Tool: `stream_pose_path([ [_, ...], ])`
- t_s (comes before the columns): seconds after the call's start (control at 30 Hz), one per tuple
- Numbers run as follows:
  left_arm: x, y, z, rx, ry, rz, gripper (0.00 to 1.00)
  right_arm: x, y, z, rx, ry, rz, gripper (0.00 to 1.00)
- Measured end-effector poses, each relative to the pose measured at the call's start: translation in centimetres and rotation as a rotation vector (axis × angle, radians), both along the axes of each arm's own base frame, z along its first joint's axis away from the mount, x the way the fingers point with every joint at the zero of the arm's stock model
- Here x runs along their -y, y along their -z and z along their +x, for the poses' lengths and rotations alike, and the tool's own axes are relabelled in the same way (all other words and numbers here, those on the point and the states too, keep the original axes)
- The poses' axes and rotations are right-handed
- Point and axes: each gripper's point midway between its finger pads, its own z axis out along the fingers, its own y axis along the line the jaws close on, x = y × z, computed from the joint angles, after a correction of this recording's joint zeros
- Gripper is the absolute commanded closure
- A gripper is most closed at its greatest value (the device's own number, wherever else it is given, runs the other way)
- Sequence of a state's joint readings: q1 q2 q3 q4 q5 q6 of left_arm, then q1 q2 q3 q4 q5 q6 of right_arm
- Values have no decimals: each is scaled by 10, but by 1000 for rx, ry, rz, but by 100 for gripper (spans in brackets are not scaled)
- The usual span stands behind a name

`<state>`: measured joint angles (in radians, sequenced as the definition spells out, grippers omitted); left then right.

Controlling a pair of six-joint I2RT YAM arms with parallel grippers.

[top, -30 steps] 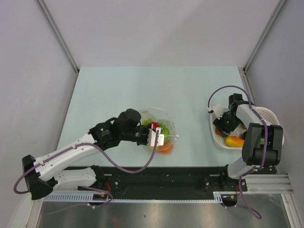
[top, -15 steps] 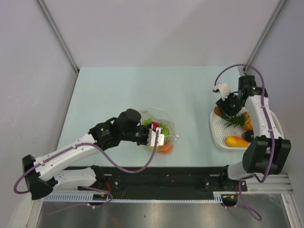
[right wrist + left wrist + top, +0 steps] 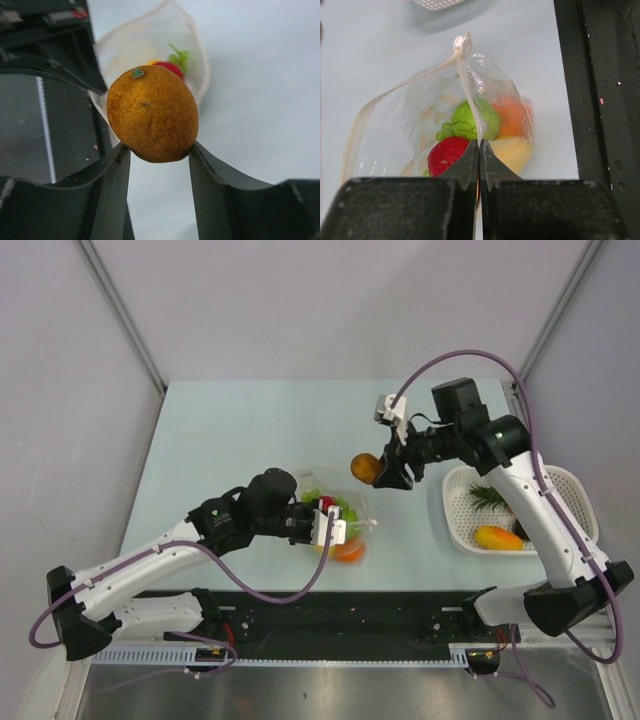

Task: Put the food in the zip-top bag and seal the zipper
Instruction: Place the fake fruit in the zipper food storage bag, then zip the zipper food storage bag at the center of the board.

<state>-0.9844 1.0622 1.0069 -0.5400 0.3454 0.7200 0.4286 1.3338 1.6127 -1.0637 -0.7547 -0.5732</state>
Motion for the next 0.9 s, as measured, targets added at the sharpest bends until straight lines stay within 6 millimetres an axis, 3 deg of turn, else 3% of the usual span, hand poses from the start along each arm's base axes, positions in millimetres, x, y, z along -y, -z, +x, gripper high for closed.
stream_pose_path([
  [0.07,0,0,0,-4,-4,-1,100,-17,4,-10,-27,-51,2,64],
  [0.17,0,0,0,-11,-10,-3,100,-41,18,-21,-69,-115,-18,47],
  [0.2,0,0,1,-12,-11,-3,100,-45,23,-23,-78,-128,-26,24],
  [0.3,0,0,0,-18,-16,-5,100,-53,37,-26,-109,-138,-59,0],
  [0.43,0,0,0,-31,-27,-9,100,-48,40,-21,-94,-97,-69,0],
  [0.53,-1,-2,0,-38,-35,-18,100,-21,43,-19,-77,-15,-47,0],
  [0.67,-1,-2,-1,-50,-46,-31,100,16,50,-38,-6,79,9,0],
  [0.8,0,-3,0,-57,-56,-43,100,28,72,-72,111,85,119,11],
  [0.9,1,-5,1,-54,-59,-49,100,25,86,-80,189,82,198,17],
])
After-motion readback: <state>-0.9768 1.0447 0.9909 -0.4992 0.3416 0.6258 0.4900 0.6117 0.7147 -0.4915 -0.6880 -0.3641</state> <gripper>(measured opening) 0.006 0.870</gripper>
